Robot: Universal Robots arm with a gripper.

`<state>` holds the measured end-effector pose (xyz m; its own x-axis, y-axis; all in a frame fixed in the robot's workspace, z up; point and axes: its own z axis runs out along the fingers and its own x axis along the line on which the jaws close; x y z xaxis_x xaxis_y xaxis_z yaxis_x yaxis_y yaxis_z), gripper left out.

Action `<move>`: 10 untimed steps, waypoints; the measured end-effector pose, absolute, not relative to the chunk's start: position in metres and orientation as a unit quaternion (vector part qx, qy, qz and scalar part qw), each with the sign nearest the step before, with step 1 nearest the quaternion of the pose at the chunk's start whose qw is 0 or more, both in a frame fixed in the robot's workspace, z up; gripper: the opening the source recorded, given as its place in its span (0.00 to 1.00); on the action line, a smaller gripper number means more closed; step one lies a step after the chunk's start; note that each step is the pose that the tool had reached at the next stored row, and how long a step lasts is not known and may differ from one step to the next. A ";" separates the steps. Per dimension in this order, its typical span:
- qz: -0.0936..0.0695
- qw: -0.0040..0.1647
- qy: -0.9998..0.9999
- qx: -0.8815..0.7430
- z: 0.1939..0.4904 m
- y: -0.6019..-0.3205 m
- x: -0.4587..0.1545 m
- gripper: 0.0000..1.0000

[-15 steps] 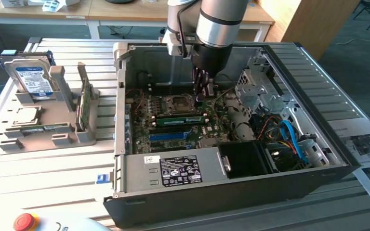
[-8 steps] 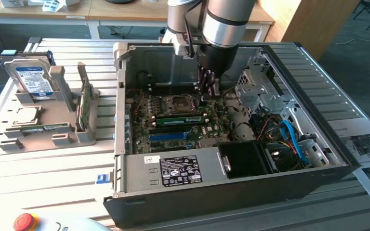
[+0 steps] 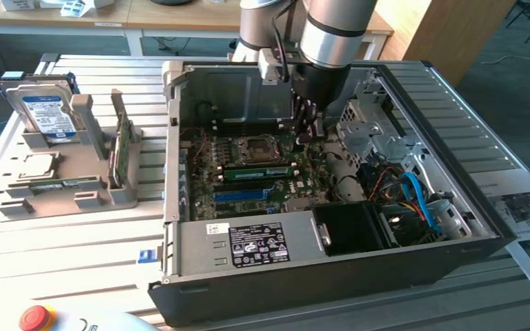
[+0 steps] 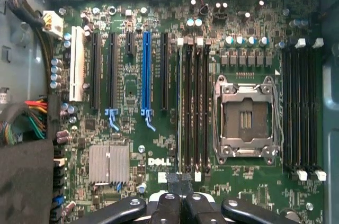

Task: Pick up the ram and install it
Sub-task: 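Press down the ram until it locks into place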

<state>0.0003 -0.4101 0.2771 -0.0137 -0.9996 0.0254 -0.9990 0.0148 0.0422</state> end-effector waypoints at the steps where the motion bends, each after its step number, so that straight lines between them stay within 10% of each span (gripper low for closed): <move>1: -0.006 0.024 -0.712 0.702 0.277 -0.410 0.001 0.10; 10: -0.006 0.024 -0.712 0.702 0.259 -0.410 0.001 0.10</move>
<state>0.0008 -0.4101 0.2591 -0.0137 -0.9996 0.0254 -0.9990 0.0148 0.0422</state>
